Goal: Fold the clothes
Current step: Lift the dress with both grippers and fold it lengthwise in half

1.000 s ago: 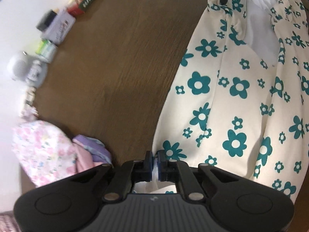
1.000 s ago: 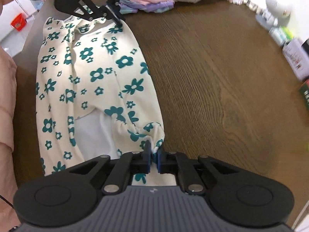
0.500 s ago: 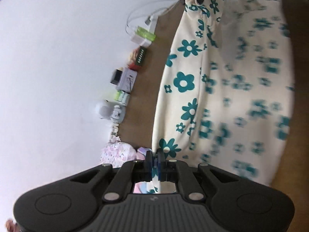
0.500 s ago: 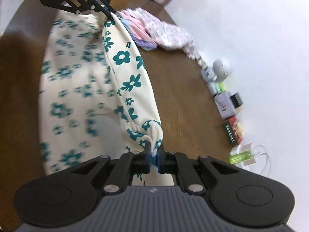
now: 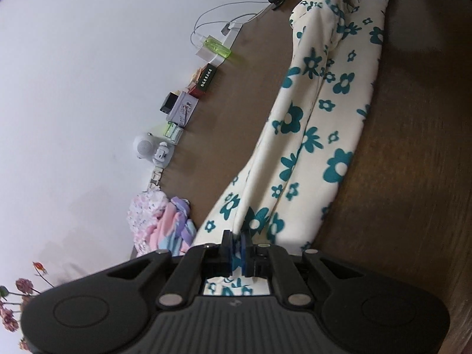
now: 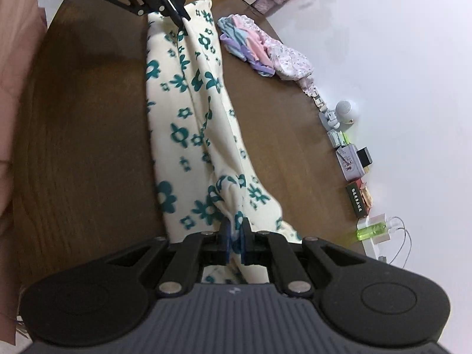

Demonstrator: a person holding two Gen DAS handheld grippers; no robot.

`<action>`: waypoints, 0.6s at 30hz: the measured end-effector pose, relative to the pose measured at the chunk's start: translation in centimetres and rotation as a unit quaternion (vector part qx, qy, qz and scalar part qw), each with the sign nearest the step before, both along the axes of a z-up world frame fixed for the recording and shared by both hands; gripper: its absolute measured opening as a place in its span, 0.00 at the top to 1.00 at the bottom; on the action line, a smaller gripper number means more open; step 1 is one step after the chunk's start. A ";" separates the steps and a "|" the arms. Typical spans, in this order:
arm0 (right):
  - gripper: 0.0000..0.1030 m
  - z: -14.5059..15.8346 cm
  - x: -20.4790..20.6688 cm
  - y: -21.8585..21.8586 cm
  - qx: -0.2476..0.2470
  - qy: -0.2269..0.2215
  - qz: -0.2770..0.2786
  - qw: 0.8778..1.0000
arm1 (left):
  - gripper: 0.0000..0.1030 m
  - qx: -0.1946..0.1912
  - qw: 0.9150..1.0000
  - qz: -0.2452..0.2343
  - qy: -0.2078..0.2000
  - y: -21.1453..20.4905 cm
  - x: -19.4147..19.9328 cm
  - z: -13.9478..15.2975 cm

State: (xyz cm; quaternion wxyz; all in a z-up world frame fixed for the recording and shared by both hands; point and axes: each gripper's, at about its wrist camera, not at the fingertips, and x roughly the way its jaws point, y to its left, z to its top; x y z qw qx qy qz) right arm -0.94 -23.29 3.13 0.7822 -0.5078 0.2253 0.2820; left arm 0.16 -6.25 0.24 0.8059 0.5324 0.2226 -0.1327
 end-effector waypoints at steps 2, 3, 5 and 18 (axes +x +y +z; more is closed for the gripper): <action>0.95 -0.7 -0.3 0.0 0.003 0.000 -0.005 1.000 | 0.96 -0.004 1.000 0.000 0.000 0.1 -0.3 -0.2; 0.95 -0.9 -0.5 0.0 0.003 0.000 -0.007 1.000 | 0.96 -0.006 1.000 0.000 0.002 0.2 -0.5 -0.3; 0.95 -1.4 -0.8 -0.1 0.003 0.001 -0.010 1.000 | 0.96 -0.010 1.000 0.000 0.009 0.2 -0.6 -0.3; 0.85 -2.4 -1.2 -0.9 -0.006 0.014 -0.006 1.000 | 0.94 -0.029 0.998 -0.006 0.058 1.0 -1.4 -0.2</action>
